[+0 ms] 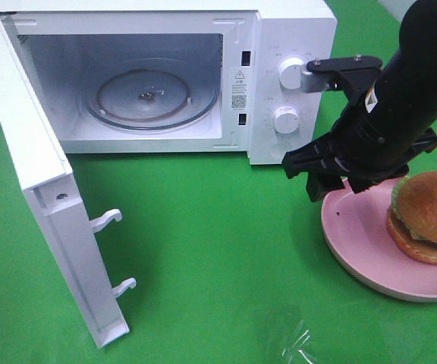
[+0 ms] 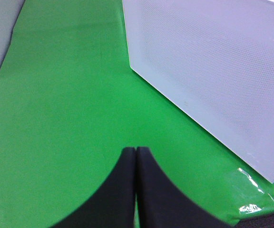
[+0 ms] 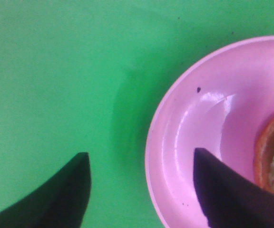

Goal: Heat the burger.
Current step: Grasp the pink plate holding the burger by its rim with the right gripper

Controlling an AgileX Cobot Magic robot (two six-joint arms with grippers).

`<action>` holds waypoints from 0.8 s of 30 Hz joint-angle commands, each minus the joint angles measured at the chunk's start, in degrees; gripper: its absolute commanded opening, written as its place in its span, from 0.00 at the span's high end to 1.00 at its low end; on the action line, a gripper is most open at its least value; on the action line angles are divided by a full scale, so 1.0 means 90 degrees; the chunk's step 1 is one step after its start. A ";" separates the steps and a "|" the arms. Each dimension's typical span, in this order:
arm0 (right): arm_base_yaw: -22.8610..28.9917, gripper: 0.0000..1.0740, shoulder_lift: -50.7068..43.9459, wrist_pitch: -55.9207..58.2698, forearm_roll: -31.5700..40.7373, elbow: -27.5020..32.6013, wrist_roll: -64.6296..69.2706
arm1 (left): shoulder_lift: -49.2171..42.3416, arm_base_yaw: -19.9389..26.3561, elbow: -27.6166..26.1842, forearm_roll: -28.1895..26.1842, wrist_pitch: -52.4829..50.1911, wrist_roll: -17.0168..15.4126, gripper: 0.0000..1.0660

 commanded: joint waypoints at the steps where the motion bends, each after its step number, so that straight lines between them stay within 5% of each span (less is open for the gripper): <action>1: -0.0025 0.28 0.0388 0.0185 0.0108 -0.0032 -0.0006 | -0.0127 0.0013 0.0013 -0.0019 -0.0089 -0.0025 1.00; 24: -0.0038 0.35 0.1878 -0.0363 -0.0643 -0.0032 0.0484 | -0.0127 0.0013 0.0013 -0.0019 -0.0089 -0.0025 1.00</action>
